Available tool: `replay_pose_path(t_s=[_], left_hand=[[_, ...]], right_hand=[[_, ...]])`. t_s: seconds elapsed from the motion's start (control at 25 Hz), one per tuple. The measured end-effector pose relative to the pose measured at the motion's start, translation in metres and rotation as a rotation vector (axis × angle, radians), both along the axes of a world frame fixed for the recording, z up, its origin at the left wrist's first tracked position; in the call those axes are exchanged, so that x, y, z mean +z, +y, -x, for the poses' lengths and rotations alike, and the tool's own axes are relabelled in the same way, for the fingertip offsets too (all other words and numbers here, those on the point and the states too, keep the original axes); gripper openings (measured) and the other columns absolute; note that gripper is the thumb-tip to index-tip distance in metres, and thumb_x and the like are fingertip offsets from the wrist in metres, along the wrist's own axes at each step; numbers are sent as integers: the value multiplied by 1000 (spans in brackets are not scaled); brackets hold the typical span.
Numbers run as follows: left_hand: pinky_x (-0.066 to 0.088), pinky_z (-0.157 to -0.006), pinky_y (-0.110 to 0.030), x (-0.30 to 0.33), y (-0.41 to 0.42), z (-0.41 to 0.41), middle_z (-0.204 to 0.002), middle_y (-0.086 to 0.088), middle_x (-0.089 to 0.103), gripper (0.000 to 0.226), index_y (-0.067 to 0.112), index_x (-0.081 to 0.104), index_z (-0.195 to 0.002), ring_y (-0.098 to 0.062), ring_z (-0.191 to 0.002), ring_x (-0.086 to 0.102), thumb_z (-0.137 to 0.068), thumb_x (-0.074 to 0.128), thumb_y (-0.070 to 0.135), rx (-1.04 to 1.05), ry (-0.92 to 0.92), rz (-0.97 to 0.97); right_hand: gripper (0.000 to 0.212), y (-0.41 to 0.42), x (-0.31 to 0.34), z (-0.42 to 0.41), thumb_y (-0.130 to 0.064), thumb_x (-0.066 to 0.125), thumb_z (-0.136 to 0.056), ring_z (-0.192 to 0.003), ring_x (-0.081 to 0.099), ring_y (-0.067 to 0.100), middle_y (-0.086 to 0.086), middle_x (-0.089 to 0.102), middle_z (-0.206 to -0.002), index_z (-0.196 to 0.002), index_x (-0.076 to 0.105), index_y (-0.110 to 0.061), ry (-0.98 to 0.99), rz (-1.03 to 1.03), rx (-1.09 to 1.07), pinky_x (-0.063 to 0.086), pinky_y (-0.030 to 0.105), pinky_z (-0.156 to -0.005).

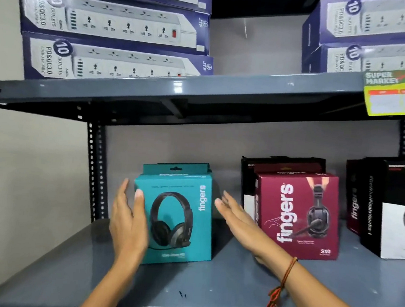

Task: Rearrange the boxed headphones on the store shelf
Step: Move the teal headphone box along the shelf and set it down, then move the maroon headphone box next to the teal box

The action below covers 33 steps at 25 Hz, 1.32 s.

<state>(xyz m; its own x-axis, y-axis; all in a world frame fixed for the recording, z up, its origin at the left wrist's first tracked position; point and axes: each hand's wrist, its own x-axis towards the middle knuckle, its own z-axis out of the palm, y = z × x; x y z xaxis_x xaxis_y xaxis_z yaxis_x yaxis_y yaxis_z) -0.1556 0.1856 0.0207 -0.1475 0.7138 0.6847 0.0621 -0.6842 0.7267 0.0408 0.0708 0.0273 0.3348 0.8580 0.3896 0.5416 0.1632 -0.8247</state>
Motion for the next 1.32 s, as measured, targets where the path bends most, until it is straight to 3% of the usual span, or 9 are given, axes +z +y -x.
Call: replay_pose_path(t_s=[0.12,0.24,0.4,0.64,0.8,1.0,1.08,1.2,1.32], left_hand=[[21,-126,-35,32,-37,-38,-164,-5,40,64,14,40,-155,-19,-153,32,-99,39,46,-75,-48,-290],[24,-125,-35,55,-81,-94,-163,-3,41,61,16,41,-155,-18,-152,34,-100,41,44,-250,-42,-285],[23,-124,-35,56,-114,-162,-166,2,36,60,22,35,-159,-15,-152,32,-104,41,46,-411,27,-65],[27,-124,-50,1,-120,-210,-171,-5,25,84,24,6,-165,-30,-154,32,-99,49,55,-526,257,421],[30,-122,-49,-14,-129,-219,-163,-5,43,67,28,27,-161,-28,-147,42,-102,29,61,-565,227,511],[33,-120,-51,7,-154,-206,-156,-7,53,73,32,46,-153,-30,-142,49,-97,22,72,-473,186,544],[39,-113,-45,23,-168,-196,-144,-6,61,76,31,56,-145,-30,-131,56,-94,20,75,-367,212,489],[38,-84,-32,39,-190,-184,-102,12,63,69,38,68,-121,-15,-89,59,-94,16,74,-289,225,351],[36,-81,-31,42,-204,-176,-93,14,59,59,41,65,-105,-7,-78,54,-96,16,71,-284,209,312]], right_hand=[[71,-33,29,-19,-56,42,-100,-136,25,-6,-7,25,-166,-160,20,-27,-6,-200,-68,18,10,-106],[67,-74,55,-56,-53,45,-100,-135,31,-3,-5,32,-163,-158,26,-26,-41,-362,-168,23,22,-110],[81,-123,65,-113,-63,47,-86,-138,38,4,-5,39,-157,-156,32,-25,-46,-472,-326,28,28,-113],[89,-140,13,-185,-67,41,-94,-155,12,22,4,9,-171,-161,2,-24,76,-92,-355,14,50,-124],[109,-149,-9,-192,-88,38,-72,-154,16,16,-9,13,-169,-161,10,-32,236,70,-86,16,47,-125],[104,-168,-1,-190,-89,43,-69,-148,33,15,-7,32,-164,-157,29,-35,204,-13,-32,29,45,-121],[91,-184,14,-189,-92,46,-63,-131,54,1,-12,51,-150,-142,48,-48,191,-83,-27,45,36,-111],[58,-205,36,-185,-97,48,-58,-89,63,-24,-35,64,-106,-102,58,-60,182,-166,-51,54,9,-73],[54,-214,45,-174,-95,45,-62,-82,62,-26,-49,65,-82,-101,56,-60,152,-194,-61,51,3,-62]])
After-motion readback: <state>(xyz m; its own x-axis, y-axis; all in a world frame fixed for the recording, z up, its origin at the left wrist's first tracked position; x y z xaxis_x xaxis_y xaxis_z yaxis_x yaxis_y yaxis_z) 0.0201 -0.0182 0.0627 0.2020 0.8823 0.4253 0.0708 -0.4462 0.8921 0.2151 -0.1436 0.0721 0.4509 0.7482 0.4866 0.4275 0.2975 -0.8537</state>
